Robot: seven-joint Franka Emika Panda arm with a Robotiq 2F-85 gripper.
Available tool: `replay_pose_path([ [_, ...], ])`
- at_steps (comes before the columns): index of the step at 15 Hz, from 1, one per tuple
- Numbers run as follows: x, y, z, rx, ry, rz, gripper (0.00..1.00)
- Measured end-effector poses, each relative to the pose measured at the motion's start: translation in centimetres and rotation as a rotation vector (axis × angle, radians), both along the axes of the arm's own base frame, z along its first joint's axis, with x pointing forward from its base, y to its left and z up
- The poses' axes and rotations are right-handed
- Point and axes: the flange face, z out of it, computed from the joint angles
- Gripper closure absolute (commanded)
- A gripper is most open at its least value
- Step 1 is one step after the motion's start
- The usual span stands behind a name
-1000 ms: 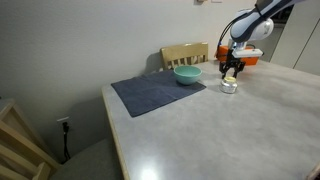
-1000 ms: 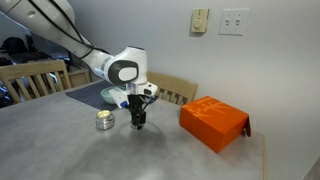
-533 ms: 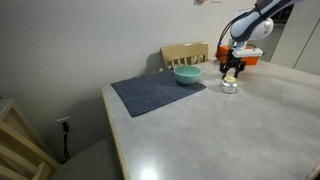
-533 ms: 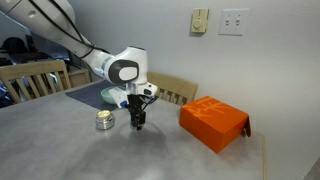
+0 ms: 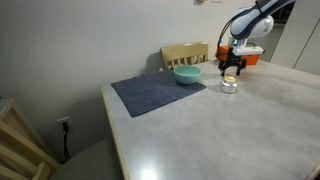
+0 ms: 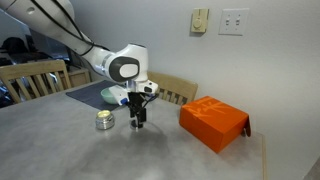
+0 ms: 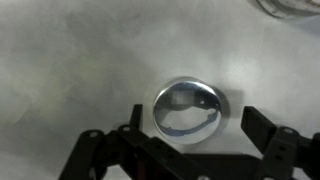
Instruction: Remove the lid from the jar and put it on the table
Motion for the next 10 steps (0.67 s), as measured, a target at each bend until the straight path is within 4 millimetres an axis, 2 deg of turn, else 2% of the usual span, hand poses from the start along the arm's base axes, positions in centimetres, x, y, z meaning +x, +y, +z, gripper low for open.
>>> replay_pose_path([
  [4, -0.7, 1.6, 3.0, 0.023, 0.016, 0.018, 0.0],
  [10, -5.5, 6.1, 10.0, 0.063, 0.139, 0.036, 0.0],
])
